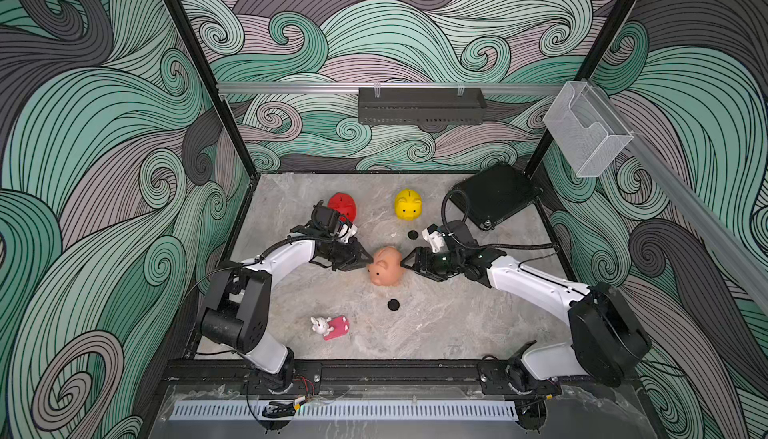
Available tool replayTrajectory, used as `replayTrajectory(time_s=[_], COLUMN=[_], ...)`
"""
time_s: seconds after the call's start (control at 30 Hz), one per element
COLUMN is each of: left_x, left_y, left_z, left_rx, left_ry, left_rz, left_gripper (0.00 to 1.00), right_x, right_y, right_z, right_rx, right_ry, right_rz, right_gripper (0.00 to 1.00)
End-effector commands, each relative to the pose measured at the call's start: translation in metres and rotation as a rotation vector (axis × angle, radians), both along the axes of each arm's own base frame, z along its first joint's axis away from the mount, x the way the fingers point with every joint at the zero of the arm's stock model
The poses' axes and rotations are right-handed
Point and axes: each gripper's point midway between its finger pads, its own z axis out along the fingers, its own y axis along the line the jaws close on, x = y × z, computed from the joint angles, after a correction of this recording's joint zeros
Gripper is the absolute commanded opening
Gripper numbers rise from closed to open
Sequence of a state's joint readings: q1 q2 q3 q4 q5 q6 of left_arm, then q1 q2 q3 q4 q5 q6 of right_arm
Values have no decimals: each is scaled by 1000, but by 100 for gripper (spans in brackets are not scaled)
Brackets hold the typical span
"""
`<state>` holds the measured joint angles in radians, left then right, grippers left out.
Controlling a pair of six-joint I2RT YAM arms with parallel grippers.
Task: Close piggy banks
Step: Turn over the piggy bank at the center of the board.
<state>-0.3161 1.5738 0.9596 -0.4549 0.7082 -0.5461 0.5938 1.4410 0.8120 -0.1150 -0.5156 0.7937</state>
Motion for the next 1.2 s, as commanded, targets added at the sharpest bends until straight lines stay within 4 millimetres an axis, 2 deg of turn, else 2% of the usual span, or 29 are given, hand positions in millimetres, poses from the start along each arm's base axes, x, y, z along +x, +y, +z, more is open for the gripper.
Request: replayTrajectory(time_s=[0.0,0.73,1.0,1.17], left_x=[-10,-7,-3,-3], left_y=[11,18,14,15], left_z=[-21,-21,-16,-13], left_rx=[69,68,44,46], left_ry=[58,65,60,55], left_rz=[8,18,27,31], left_gripper=[29,30,30,35], right_x=[4,9,9,9], right_y=[7,16,17,16], right_z=[7,7,8,9], right_rx=[12,6,5,5], right_ry=[-13,-2,-3,-12], right_rz=[16,46,47,49], right_gripper=[72,71,71,71])
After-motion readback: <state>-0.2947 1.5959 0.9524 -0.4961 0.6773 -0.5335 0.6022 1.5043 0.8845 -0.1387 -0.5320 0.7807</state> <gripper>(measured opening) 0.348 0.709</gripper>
